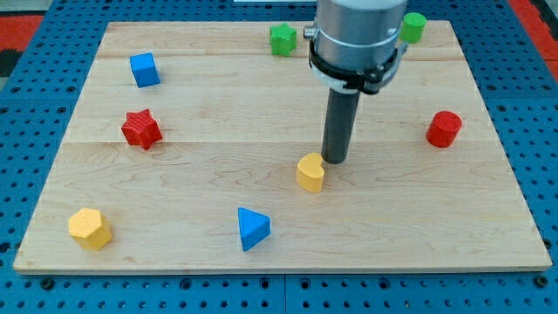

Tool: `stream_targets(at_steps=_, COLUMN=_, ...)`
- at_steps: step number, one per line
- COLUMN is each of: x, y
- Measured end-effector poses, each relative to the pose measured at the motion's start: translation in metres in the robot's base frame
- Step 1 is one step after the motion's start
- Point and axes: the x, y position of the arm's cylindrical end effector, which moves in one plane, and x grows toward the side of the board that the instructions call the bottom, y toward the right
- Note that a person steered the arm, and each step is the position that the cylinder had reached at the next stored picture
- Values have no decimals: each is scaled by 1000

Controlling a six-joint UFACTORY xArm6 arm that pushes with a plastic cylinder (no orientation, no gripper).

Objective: Move the yellow heart closer to the yellow hexagon

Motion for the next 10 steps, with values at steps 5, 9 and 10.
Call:
stream_targets(at_steps=5, x=-41, y=45)
stream_targets(at_steps=9, x=40, y=-38)
stream_targets(at_steps=10, x=24, y=-75)
